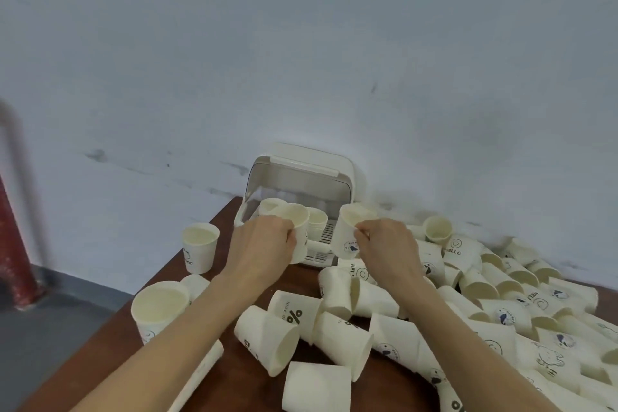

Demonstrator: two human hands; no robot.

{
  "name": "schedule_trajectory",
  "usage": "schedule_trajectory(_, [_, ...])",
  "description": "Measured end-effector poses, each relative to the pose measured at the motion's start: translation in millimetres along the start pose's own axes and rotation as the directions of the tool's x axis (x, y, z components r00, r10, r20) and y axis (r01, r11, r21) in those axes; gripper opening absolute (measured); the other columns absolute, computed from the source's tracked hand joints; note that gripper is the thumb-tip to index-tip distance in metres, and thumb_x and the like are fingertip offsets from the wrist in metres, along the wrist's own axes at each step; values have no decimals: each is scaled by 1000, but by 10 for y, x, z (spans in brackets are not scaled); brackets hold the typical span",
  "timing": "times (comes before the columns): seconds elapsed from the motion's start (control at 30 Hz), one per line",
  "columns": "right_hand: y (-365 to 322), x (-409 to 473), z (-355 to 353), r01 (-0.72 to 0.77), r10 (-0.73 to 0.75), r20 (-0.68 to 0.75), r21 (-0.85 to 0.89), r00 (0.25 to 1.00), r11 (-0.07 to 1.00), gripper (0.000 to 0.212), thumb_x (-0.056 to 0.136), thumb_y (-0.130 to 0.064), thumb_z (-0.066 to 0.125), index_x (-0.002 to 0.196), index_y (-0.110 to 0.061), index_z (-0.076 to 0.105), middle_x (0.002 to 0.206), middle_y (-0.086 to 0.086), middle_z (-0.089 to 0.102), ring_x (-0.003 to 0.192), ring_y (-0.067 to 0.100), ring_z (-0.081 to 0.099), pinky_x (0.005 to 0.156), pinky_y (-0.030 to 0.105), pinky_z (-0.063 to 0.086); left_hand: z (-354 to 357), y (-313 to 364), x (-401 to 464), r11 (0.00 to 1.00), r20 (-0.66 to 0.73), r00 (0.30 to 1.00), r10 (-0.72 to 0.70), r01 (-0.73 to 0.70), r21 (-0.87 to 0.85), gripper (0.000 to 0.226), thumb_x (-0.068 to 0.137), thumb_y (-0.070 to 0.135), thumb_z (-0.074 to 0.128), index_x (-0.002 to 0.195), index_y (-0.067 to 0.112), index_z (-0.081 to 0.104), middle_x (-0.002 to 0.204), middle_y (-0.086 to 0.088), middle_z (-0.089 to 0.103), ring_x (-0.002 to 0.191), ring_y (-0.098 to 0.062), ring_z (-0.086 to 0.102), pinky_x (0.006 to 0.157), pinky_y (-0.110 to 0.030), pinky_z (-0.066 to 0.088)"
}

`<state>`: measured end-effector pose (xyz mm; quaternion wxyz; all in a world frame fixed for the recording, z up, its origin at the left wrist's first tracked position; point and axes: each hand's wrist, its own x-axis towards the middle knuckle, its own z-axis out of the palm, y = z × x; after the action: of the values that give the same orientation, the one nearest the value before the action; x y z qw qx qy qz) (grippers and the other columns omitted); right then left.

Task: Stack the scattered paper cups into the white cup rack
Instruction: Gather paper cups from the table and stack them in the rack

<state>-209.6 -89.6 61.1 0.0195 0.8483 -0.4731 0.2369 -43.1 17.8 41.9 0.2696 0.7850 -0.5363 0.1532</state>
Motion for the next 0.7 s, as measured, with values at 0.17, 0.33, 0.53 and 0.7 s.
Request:
schedule_trajectory(0.17, [-142,420,156,41,-43,-70,-26,997,999,27,94,-21,48,88,-16,74,88,10,68,83,33,61,67,35,46,44,-295,151,997,17,998,-69,68,49,30,96,34,41,94,24,69,88,-5,65,83,-28,61,67,-33,43])
schedule_trajectory(0.33, [-267,834,388,96,-99,-76,-43,992,994,28,96,-24,46,93,-15,73,90,11,67,83,34,61,69,37,51,86,-423,265,993,20,995,-96,94,74,31,96,32,40,98,24,70,90,-7,65,82,-28,58,68,-33,41])
schedule_trajectory(0.53, [-324,1114,701,111,-111,9,-58,994,992,27,95,-23,47,83,-12,69,86,10,64,76,31,60,63,33,45,122,-506,371,991,10,993,-119,118,68,31,97,30,39,94,21,68,85,-5,62,70,-24,44,62,-31,35])
schedule_trajectory(0.7, [-285,1137,877,134,-126,115,-68,985,989,24,94,-23,52,83,-16,72,83,8,66,79,32,62,63,32,46,151,-646,422,987,-20,988,-156,157,26,32,98,32,39,87,18,66,78,-2,55,68,-22,45,63,-30,34])
